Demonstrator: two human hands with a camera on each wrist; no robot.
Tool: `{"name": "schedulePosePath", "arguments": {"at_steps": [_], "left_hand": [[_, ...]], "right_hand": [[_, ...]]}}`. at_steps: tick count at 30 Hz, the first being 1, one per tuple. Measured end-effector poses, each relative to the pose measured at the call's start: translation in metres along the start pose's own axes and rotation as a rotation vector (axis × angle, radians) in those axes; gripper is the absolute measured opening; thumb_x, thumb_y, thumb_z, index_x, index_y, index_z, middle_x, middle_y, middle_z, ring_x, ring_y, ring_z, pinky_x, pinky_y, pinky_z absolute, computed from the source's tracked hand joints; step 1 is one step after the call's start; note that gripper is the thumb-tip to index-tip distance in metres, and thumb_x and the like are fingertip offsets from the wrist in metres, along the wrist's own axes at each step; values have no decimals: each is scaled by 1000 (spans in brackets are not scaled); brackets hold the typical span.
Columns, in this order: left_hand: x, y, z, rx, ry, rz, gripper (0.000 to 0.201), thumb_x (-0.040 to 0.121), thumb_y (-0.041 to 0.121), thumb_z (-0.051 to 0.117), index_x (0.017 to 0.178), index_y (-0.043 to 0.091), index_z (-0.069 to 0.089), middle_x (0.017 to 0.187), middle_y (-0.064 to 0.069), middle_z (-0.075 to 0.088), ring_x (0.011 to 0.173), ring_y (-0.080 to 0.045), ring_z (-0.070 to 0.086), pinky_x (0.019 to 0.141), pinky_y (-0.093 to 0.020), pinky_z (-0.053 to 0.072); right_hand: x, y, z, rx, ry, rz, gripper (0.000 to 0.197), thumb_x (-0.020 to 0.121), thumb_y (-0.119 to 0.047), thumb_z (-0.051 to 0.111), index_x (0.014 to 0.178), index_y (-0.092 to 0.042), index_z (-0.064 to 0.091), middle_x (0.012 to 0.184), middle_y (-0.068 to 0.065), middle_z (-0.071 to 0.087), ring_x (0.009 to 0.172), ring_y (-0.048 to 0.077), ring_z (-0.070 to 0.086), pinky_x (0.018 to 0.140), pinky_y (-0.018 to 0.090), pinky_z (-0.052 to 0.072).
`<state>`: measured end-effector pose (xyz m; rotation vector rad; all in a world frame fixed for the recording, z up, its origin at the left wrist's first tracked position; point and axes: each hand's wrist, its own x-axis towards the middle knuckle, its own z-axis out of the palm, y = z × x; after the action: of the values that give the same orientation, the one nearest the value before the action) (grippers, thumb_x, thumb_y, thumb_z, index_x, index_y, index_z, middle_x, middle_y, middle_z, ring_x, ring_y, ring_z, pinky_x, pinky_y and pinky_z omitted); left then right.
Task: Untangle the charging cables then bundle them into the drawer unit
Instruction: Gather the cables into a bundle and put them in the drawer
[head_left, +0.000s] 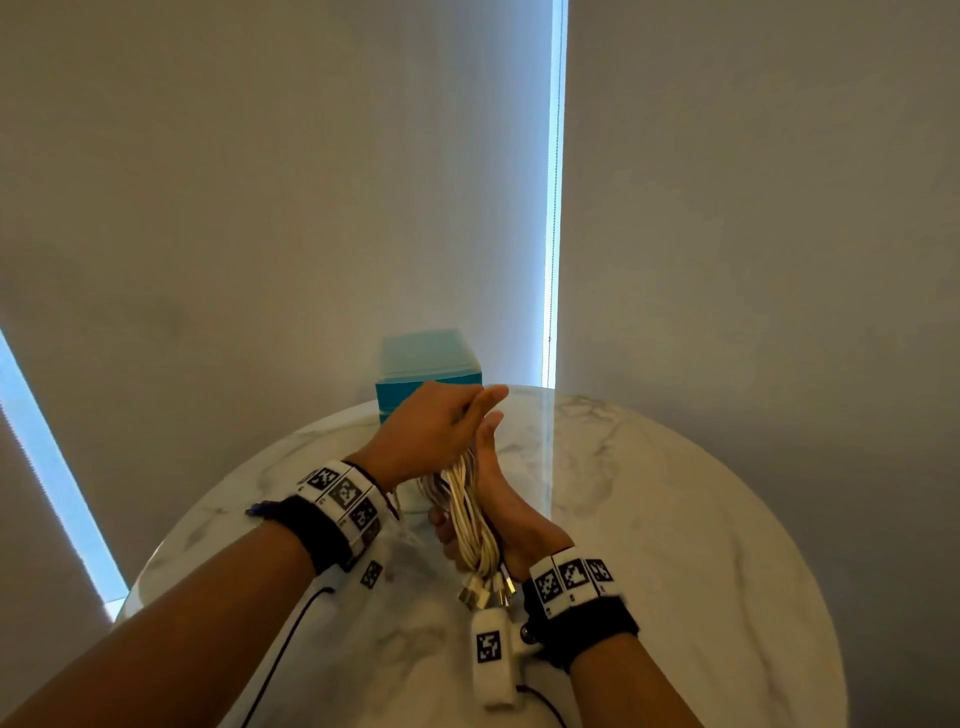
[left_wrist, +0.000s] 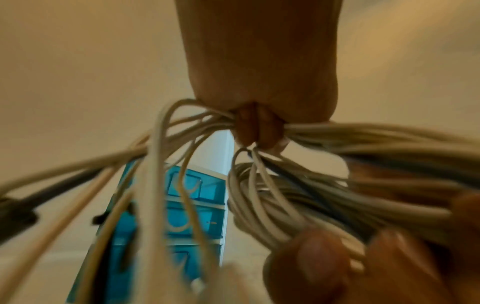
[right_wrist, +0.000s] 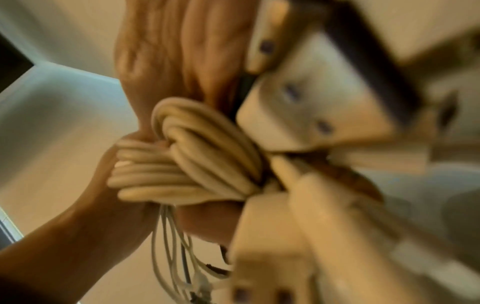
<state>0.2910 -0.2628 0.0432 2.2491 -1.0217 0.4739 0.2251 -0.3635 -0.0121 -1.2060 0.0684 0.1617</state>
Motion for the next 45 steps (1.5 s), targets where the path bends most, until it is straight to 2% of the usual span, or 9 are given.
{"name": "schedulePosePath", "arguments": {"at_steps": [3, 7, 10, 14, 25, 31, 35, 41, 45], "left_hand": [[11, 1, -12, 20, -215, -72, 75, 99, 72, 38, 95, 8, 76, 87, -10, 75, 74, -18, 68, 72, -32, 54], [23, 12, -28, 169, -480, -140, 74, 102, 76, 37, 79, 10, 61, 72, -5, 57, 63, -14, 50, 66, -26, 40], [25, 19, -42, 138, -569, -144, 62, 97, 78, 52, 81, 19, 61, 77, 2, 63, 71, -13, 57, 74, -28, 46], [21, 17, -57, 47, -657, -90, 19, 89, 39, 82, 99, 29, 70, 100, 10, 74, 86, -6, 66, 84, -30, 51], [18, 13, -24, 530, -479, 31, 35, 92, 31, 75, 126, 40, 74, 120, 9, 65, 106, -16, 64, 79, -34, 48], [29, 21, -19, 632, -284, 197, 11, 88, 17, 71, 84, 26, 67, 85, 10, 70, 79, -12, 65, 68, -33, 51], [34, 23, -17, 544, -195, 291, 29, 91, 15, 72, 81, 30, 49, 81, 15, 51, 71, -9, 53, 60, -21, 28], [37, 26, -18, 469, -228, 384, 7, 93, 18, 76, 90, 21, 71, 86, 8, 68, 72, -10, 62, 69, -31, 51], [27, 10, -39, 204, -430, 187, 24, 87, 33, 88, 109, 34, 80, 98, 16, 79, 81, 2, 68, 77, -10, 47]], "right_hand": [[-10, 4, 0, -115, -165, 246, 92, 71, -103, 44, 87, -15, 68, 64, 1, 60, 48, 11, 53, 44, 21, 46], [-14, 8, -13, -253, -333, 261, 39, 77, -47, 92, 85, -16, 70, 72, -1, 63, 55, 9, 56, 50, 19, 49], [-9, 9, -18, -125, -339, 333, 8, 75, -14, 73, 74, -14, 64, 65, 0, 56, 46, 9, 49, 42, 19, 42], [-5, 3, -27, -6, -302, 355, 31, 51, -12, 72, 74, -17, 52, 64, -3, 40, 45, 10, 35, 41, 19, 30], [-16, 4, -13, -119, -21, 169, 15, 61, -6, 58, 53, -15, 51, 58, 5, 46, 44, 18, 45, 48, 26, 39], [-11, 3, -20, -87, -56, 63, 21, 87, 3, 68, 107, 2, 69, 87, 16, 77, 80, 31, 75, 79, 40, 61], [-1, 3, -27, -107, 35, -152, 34, 97, -14, 76, 129, -4, 70, 112, 13, 82, 105, 30, 79, 104, 47, 60], [-12, -1, -24, -29, 78, -138, 22, 106, -12, 62, 89, -2, 73, 61, 9, 61, 47, 17, 56, 49, 28, 52], [-17, -7, -44, -166, -96, -47, 21, 104, -15, 64, 85, -6, 71, 57, 5, 50, 39, 13, 45, 38, 24, 39]]}}
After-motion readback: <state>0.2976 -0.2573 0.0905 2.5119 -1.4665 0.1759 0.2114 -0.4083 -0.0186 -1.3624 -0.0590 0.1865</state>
